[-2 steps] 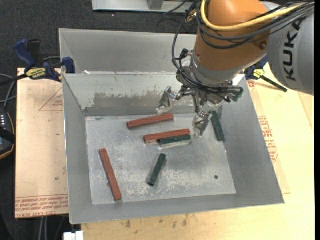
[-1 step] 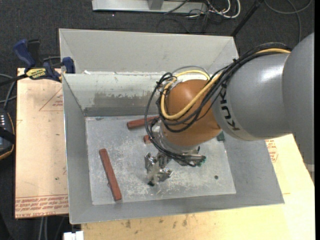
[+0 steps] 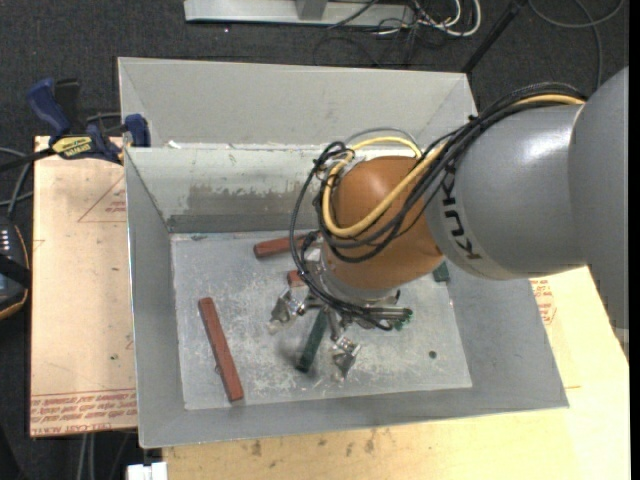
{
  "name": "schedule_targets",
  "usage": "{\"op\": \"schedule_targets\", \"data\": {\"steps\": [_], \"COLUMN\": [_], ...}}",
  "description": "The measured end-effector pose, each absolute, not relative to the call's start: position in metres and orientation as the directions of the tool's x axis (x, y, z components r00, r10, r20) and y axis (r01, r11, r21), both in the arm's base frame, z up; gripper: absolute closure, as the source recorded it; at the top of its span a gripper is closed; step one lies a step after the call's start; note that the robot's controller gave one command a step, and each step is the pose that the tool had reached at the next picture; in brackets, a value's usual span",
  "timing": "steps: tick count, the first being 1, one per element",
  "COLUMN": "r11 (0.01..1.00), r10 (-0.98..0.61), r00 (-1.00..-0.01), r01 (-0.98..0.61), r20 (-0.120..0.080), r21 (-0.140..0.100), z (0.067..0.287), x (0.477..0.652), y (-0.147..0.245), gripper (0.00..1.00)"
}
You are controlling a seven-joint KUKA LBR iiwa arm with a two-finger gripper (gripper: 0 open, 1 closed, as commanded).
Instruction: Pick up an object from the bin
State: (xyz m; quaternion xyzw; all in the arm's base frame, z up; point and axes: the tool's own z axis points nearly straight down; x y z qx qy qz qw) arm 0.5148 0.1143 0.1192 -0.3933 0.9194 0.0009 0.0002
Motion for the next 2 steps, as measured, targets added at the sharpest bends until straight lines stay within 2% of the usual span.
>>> {"op": "schedule_targets", "data": {"steps": [1, 2], "r11": [0.69, 0.573], "r10": [-0.723, -0.82], "r00": [-0.69, -0.573], "r01": [-0.723, -0.82], "r20": [-0.001, -0.008], "r21": [0.001, -0.003], "z": [0.119, 0.08], "x": [0.515, 0.537], "y": [0.114, 0.08], "gripper": [0.0, 1.0]}}
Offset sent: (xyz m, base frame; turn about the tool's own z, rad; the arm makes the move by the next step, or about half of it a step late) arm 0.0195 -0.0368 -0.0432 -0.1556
